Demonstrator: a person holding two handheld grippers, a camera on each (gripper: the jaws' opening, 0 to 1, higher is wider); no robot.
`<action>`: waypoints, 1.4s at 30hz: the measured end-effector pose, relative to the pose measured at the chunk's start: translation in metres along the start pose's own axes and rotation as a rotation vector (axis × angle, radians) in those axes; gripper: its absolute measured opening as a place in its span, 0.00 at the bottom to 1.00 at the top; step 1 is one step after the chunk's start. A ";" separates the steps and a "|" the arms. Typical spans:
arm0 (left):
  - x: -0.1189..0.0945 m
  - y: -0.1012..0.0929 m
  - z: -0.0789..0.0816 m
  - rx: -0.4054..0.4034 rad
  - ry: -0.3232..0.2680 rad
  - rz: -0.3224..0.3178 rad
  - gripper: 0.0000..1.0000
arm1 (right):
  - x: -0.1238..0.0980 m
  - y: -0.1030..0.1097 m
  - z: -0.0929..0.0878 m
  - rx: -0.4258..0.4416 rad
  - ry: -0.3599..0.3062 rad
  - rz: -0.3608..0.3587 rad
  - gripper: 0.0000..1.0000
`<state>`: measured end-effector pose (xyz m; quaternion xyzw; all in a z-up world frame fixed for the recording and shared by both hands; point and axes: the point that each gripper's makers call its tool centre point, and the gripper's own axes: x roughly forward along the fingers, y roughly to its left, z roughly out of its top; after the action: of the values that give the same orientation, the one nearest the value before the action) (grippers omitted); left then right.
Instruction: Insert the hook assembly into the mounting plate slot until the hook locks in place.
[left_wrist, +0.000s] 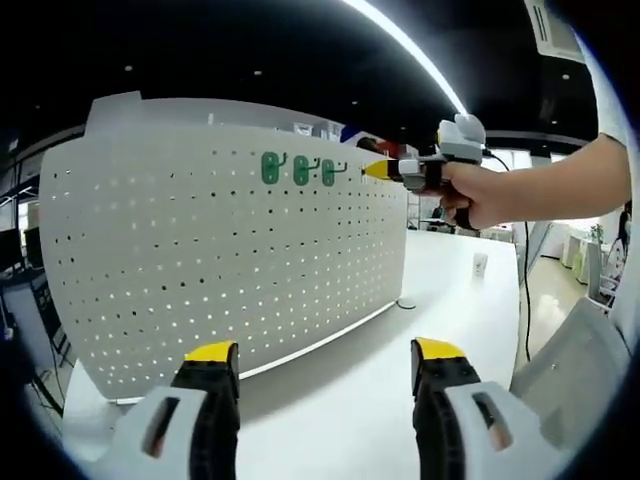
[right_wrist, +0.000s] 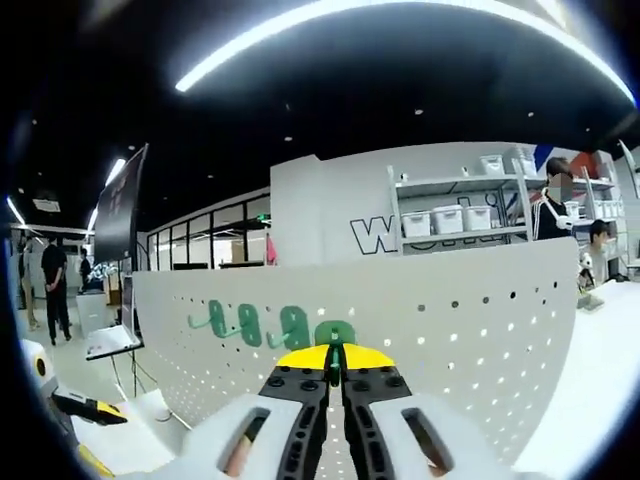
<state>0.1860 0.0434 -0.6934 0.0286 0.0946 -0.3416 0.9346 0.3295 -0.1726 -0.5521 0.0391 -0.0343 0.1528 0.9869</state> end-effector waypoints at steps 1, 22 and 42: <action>0.000 0.000 0.000 0.000 0.001 0.001 0.72 | 0.001 -0.001 0.001 -0.007 -0.003 -0.004 0.01; 0.001 0.003 -0.003 -0.014 0.010 0.009 0.71 | 0.020 -0.010 0.007 -0.064 -0.032 -0.009 0.01; -0.001 0.006 0.000 -0.028 0.011 0.017 0.68 | 0.029 -0.011 0.001 -0.085 -0.039 -0.095 0.01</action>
<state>0.1889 0.0486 -0.6928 0.0184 0.1043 -0.3323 0.9372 0.3601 -0.1742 -0.5492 0.0015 -0.0582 0.1036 0.9929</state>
